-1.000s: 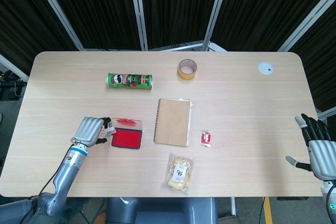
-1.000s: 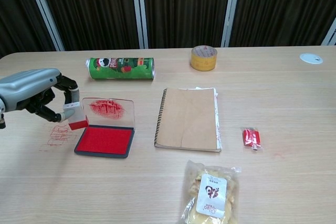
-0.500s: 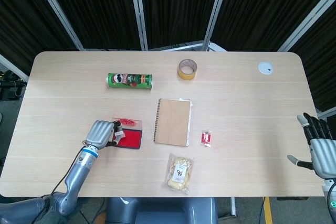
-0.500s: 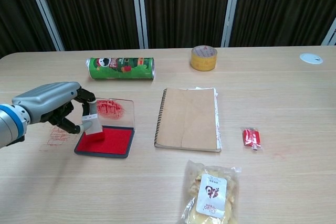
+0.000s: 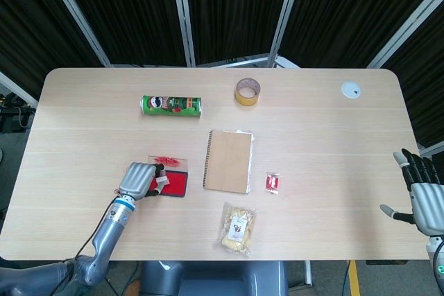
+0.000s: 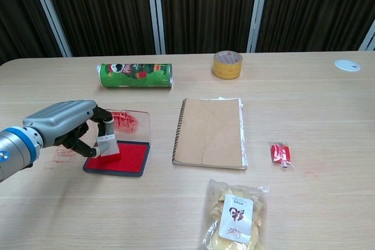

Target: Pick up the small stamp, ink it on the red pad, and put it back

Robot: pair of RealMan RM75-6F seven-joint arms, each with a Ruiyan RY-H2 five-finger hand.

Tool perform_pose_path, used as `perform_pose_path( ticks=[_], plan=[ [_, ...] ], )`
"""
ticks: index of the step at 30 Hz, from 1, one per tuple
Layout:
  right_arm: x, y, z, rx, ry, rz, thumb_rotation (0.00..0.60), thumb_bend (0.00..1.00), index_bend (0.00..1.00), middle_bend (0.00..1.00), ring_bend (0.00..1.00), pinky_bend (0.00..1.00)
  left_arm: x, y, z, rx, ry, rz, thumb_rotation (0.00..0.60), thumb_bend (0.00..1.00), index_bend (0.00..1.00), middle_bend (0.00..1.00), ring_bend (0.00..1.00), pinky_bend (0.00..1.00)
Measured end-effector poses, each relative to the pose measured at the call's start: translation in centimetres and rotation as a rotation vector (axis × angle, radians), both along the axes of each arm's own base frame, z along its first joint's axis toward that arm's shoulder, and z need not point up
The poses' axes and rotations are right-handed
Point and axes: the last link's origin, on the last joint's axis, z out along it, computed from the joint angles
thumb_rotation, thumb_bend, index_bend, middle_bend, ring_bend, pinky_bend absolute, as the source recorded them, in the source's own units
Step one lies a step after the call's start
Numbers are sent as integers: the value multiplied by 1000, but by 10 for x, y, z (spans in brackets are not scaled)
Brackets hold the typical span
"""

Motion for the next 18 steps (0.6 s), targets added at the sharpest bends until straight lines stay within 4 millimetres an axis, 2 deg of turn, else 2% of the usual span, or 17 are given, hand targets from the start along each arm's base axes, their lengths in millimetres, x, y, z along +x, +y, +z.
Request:
perform_pose_path(
  ticks=[18],
  plan=[
    [1, 0, 1, -1, -3, 2, 600, 0, 0, 0, 0, 0, -3, -2, -4, -3, 2, 13, 600, 448, 628, 573, 885, 948]
  ],
)
